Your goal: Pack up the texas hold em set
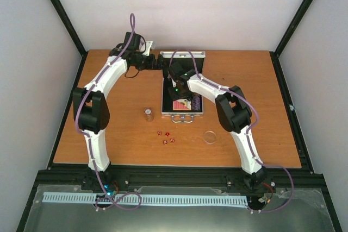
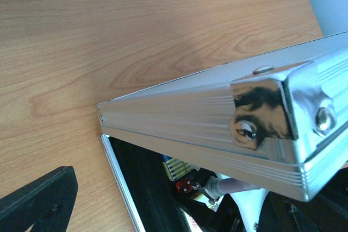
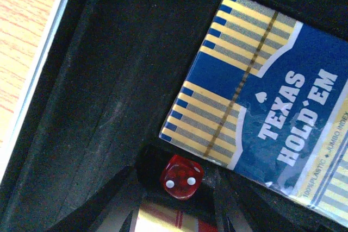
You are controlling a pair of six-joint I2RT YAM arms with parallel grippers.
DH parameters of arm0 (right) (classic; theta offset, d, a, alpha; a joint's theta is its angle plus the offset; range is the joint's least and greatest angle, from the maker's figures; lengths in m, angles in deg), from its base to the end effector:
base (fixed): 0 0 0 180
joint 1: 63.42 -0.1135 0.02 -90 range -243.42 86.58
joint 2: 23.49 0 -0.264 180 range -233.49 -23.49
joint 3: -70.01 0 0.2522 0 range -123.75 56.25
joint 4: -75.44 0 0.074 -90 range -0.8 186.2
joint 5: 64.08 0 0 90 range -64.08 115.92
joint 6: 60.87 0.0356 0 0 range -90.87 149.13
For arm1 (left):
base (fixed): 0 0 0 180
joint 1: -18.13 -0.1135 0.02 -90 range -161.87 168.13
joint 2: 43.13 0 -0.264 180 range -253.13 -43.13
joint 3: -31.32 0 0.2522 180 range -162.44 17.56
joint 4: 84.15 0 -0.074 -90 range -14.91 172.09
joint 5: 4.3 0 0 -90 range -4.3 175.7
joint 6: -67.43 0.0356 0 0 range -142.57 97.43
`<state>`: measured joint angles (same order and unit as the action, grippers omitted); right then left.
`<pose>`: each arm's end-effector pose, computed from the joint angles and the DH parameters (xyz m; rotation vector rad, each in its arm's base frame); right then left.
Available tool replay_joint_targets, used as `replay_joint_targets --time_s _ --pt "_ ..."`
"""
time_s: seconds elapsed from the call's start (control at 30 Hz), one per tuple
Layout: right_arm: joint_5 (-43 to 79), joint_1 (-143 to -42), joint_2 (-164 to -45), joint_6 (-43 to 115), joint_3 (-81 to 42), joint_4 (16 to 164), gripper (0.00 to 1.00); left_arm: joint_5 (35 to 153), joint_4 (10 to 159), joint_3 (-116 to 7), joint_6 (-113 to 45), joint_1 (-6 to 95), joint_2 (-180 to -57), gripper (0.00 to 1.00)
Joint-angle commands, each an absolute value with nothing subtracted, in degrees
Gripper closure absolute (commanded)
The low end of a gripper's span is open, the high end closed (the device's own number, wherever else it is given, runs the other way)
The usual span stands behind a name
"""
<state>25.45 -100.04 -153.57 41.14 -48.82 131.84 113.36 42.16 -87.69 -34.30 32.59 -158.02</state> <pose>0.3843 0.2860 0.1649 -0.5946 2.7155 0.2365 0.4327 -0.1286 0.2908 0.2802 2.4422 -0.7912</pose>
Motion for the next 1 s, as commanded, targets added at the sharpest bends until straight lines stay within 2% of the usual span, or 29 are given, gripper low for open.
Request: replay_joint_targets --time_s 0.0,0.33,0.7,0.97 --pt "27.04 -99.98 -149.94 40.2 -49.46 131.85 0.59 113.91 42.36 -88.44 -33.83 32.08 -157.1 0.0" --pt "22.89 -102.88 -140.9 40.38 -43.98 135.97 0.59 114.17 42.18 -89.33 -34.06 32.11 -157.26 0.0" --pt "20.49 -117.92 -131.82 43.25 -26.38 139.33 0.6 113.94 42.09 -89.31 -34.07 32.1 -156.58 0.0" --pt "21.9 -122.36 -129.62 44.93 -22.75 141.11 0.6 114.03 42.5 -88.28 -34.34 32.12 -156.48 0.0"
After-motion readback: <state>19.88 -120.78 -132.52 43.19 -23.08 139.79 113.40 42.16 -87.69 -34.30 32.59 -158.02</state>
